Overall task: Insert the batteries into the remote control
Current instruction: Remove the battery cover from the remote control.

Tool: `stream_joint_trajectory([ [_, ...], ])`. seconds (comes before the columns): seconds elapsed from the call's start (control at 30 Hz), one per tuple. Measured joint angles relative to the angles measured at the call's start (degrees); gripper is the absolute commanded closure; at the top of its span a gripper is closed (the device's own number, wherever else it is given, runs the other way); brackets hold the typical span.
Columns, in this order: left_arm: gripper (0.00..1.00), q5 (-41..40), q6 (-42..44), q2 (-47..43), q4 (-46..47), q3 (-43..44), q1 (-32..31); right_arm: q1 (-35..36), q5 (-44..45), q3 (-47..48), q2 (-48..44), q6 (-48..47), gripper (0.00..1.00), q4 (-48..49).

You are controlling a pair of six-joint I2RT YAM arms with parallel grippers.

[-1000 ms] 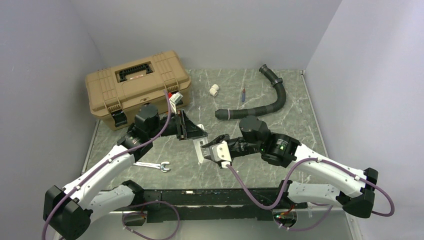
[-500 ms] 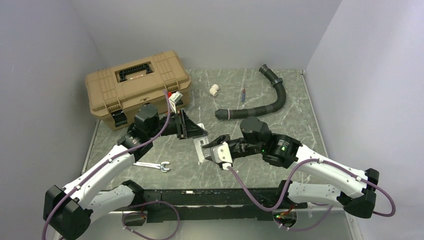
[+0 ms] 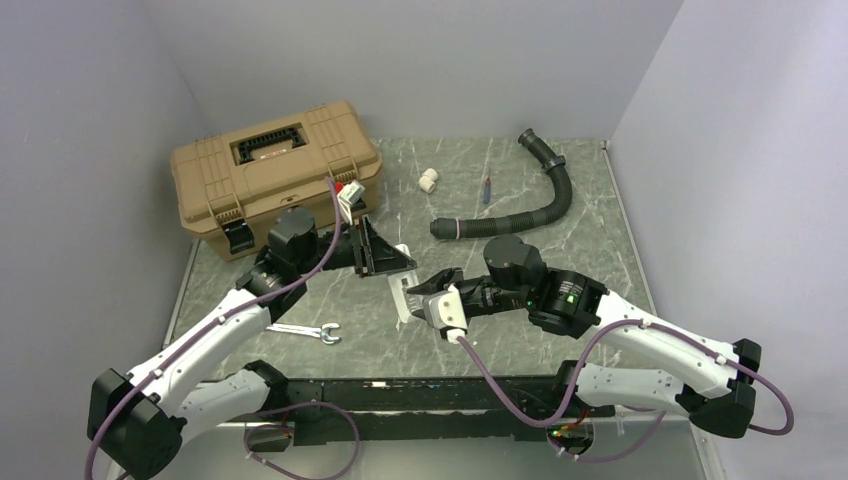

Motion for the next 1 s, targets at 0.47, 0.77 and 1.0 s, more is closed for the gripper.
stream_joint_trajectory([
  [0.47, 1.00, 0.20, -1.53, 0.85, 2.95, -0.02, 0.09, 0.11, 1.09, -0.50, -0.70, -0.63, 0.58, 1.25],
  [0.77, 1.00, 0.48, -1.95, 1.57, 3.85, -0.13, 0.17, 0.24, 1.90, -0.50, -0.94, -1.16, 0.58, 0.94],
  [1.0, 1.00, 0.52, -1.92, 1.60, 3.82, -0.13, 0.17, 0.33, 2.01, -0.48, -0.96, -1.29, 0.59, 0.96],
])
